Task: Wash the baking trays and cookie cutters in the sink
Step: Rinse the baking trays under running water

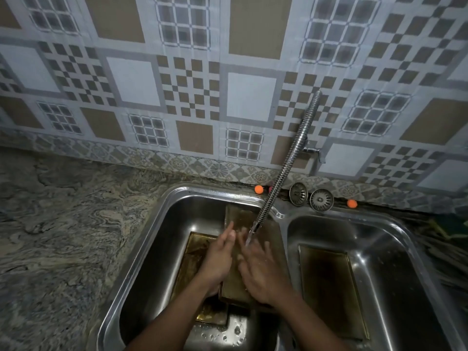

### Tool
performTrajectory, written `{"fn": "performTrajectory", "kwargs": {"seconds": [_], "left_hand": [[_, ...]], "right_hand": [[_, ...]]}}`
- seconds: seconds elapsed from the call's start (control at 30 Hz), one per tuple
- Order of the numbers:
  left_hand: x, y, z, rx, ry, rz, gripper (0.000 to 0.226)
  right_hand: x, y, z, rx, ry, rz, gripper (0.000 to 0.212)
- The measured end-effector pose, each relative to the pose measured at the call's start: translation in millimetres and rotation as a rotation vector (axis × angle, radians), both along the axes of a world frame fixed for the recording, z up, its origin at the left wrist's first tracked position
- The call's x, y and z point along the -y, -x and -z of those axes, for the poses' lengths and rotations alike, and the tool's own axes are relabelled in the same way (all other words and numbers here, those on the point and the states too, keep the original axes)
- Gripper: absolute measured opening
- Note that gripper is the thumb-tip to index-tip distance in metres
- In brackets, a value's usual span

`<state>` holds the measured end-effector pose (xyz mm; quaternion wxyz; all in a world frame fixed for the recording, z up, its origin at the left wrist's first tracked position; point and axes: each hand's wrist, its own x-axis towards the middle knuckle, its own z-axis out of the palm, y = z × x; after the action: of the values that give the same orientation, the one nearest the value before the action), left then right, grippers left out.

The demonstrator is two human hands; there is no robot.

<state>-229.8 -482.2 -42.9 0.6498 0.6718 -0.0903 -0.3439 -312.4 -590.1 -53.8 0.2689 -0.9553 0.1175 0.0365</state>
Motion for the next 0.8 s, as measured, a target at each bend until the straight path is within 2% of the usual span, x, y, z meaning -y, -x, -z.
{"fn": "performTrajectory", "kwargs": {"seconds": [0.07, 0.13, 0.17, 0.23, 0.3, 0.37, 0.47, 0.6, 0.7, 0.8], "left_hand": [[0, 1, 2, -0.005, 0.020, 0.037, 0.052], [-1, 4, 6, 0.013, 0.037, 0.054, 0.056], [-2, 5, 7, 0.010, 0.043, 0.074, 0.055], [-3, 6, 9, -0.004, 0.049, 0.105, 0.051], [-4, 9, 8, 0.005, 0.049, 0.133, 0.049], [-1, 10, 7, 0.017, 0.046, 0.131, 0.045], [3, 5, 6, 0.055, 0.007, 0.062, 0.042], [-1, -6, 9, 0.033, 0.003, -0.109, 0.046], [-1, -5, 15, 0.042, 0.019, -0.217, 0.040], [6, 7, 20, -0.007, 0.064, -0.213, 0.054]], "right_hand": [[-6, -8, -7, 0.058, -0.030, -0.128, 0.058], [9, -20, -8, 0.081, -0.016, -0.097, 0.054], [21, -27, -4, 0.077, 0.011, -0.022, 0.052], [49, -39, 5, -0.003, 0.043, 0.271, 0.055], [61, -44, 7, -0.062, -0.011, 0.540, 0.072], [51, -51, 7, -0.026, 0.028, 0.447, 0.071], [12, -47, 0, 0.066, -0.013, 0.083, 0.080], [-17, -14, -5, 0.100, 0.001, -0.100, 0.056], [-17, 26, 4, 0.097, 0.066, -0.096, 0.055], [13, 30, 15, -0.023, 0.077, 0.184, 0.065]]}}
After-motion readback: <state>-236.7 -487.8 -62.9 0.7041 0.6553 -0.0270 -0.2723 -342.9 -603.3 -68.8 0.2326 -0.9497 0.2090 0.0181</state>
